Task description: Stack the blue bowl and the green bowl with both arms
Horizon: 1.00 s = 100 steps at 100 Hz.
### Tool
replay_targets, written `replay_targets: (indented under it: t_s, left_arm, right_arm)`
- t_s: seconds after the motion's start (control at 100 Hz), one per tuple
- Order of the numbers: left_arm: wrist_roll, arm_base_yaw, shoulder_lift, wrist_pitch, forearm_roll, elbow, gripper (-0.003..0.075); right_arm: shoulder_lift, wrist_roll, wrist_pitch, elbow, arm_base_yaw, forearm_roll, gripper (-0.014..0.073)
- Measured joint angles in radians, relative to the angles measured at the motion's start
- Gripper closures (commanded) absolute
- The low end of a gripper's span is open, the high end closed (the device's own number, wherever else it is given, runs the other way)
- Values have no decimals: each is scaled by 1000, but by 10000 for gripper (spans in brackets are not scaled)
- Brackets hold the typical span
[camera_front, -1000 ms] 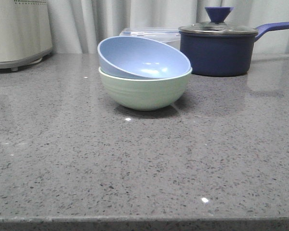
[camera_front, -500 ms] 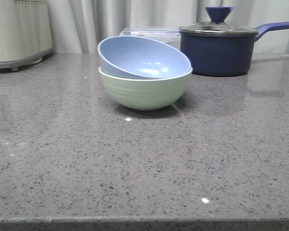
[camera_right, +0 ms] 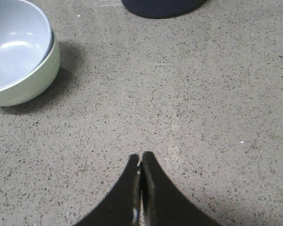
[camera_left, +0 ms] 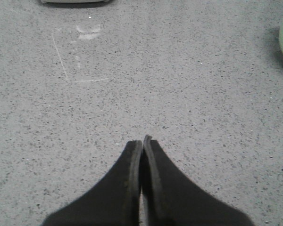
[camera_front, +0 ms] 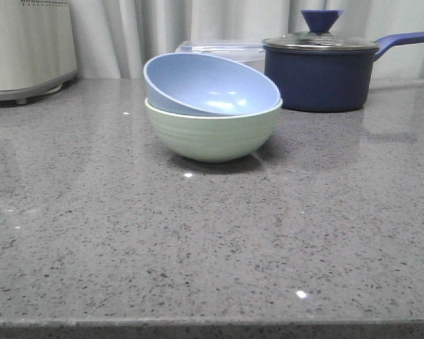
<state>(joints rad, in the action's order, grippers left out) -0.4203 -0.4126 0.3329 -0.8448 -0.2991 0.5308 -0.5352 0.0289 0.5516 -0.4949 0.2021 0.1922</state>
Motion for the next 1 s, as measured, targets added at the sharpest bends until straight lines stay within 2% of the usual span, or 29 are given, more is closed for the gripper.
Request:
replay_targets:
  t_s: [0.18,0.38,0.49,0.66,0.83,1.0]
  left_arm:
    - [0,4,-2,39,2,0,741]
    - [90,86,-34,250,25,-54,741]
    - [202,161,-80,366,85,-115,741]
    - [337,273,-163,470,204,-234,741]
    - [359,345,-276,535,221,-363,741]
    - [361,360,-337,579,239,-489,741]
  right_arm:
    - [0,0,0,0,0,0,674]
    - [0,0,0,0,0,0,674]
    - [0,0,0,0,0,0,674]
    - [0,0,0,0,0,0,674]
    - [0,0,0,0,0,0,674]
    - [0,0,0,0,0,0,674]
